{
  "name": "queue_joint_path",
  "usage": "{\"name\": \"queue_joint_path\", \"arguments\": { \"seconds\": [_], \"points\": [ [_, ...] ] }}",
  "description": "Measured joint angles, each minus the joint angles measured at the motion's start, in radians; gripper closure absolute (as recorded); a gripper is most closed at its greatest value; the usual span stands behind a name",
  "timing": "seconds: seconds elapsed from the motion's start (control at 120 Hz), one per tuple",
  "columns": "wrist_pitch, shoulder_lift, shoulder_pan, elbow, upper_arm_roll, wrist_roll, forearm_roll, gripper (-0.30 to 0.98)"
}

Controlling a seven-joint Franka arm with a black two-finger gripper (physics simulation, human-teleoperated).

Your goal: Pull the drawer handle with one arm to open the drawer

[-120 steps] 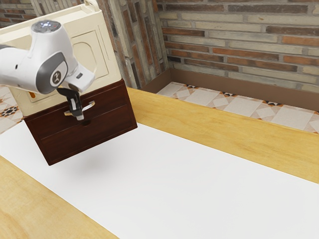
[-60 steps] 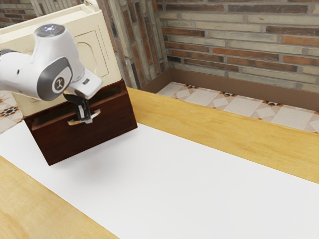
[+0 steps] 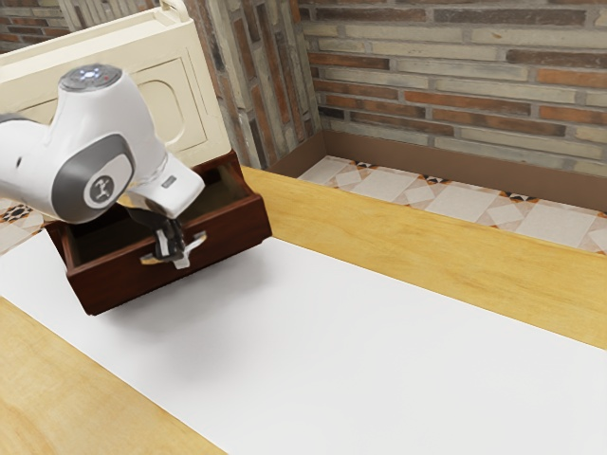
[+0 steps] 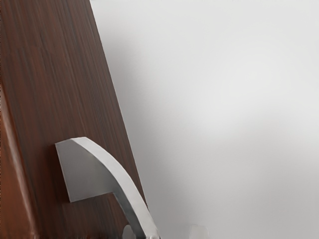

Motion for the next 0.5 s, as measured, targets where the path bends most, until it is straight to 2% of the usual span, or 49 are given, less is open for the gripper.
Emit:
{"name": "queue_joint_path", "arguments": {
  "seconds": [0.5],
  "points": [
    [-0.003,-0.09,-0.041,-0.083,-0.011,-0.044,0.001,0.79]
  ]
}}
